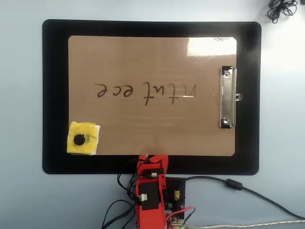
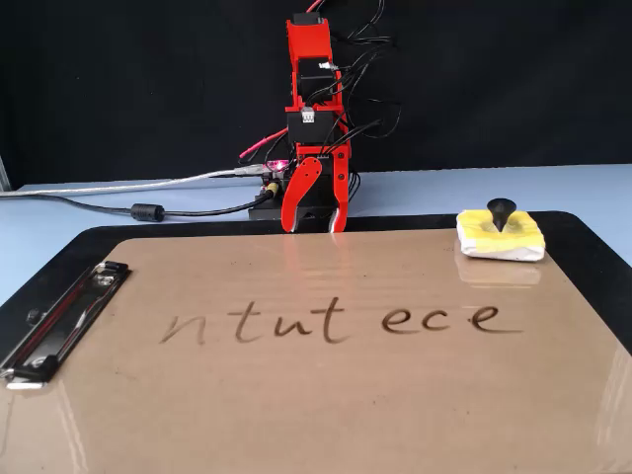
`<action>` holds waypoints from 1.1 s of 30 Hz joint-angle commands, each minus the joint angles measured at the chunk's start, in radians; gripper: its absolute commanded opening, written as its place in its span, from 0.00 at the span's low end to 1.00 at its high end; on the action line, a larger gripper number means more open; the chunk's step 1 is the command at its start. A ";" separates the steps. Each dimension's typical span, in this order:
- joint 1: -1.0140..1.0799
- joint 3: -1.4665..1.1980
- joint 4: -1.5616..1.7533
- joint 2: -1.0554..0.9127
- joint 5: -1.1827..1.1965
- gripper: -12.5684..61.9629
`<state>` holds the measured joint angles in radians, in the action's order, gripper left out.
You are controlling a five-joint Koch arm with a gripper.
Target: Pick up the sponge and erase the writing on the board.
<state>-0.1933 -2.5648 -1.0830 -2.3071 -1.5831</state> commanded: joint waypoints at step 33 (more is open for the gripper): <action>0.170 0.150 -0.112 -0.043 0.156 0.62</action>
<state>0.0322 -2.4421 -1.2609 -2.3010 -1.3883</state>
